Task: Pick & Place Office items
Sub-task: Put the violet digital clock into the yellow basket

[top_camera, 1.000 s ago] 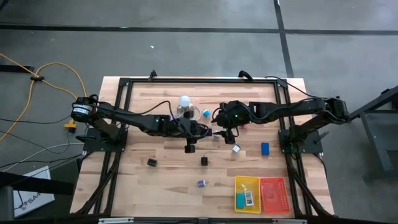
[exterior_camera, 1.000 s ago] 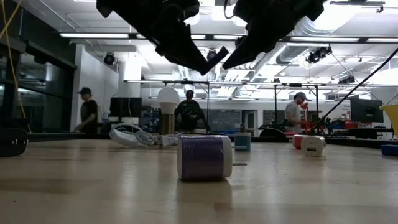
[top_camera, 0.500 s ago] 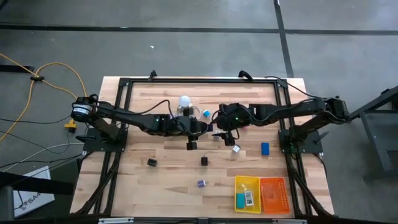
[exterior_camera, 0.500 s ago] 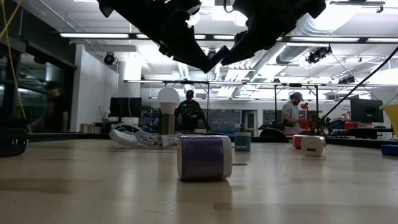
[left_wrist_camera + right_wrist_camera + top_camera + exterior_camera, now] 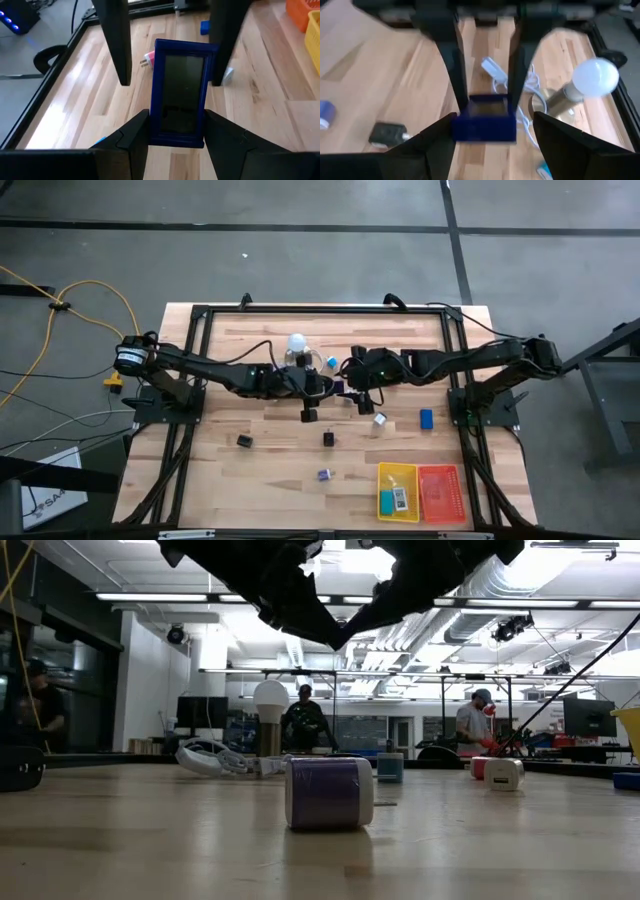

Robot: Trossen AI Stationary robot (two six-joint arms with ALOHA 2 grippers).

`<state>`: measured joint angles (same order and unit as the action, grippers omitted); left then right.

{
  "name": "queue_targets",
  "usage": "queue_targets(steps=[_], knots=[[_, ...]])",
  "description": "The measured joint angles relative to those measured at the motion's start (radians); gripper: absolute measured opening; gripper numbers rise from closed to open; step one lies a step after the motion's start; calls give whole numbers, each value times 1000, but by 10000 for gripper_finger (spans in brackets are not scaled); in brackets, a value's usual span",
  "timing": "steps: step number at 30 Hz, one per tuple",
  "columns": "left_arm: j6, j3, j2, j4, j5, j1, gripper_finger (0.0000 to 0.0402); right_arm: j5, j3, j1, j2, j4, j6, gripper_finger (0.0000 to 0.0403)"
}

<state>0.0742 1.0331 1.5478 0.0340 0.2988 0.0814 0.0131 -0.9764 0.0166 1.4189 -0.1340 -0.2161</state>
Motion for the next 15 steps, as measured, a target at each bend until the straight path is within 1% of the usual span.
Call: queue_targets(steps=[2, 11, 15], knots=[[0, 0, 0, 0, 0, 0, 159, -14, 0, 0, 0, -2, 0, 248], [-1, 0, 0, 1, 0, 0, 159, -16, 0, -20, 0, -3, 0, 248], [-3, 0, 0, 1, -1, 0, 159, -15, 0, -28, 0, -3, 0, 239]])
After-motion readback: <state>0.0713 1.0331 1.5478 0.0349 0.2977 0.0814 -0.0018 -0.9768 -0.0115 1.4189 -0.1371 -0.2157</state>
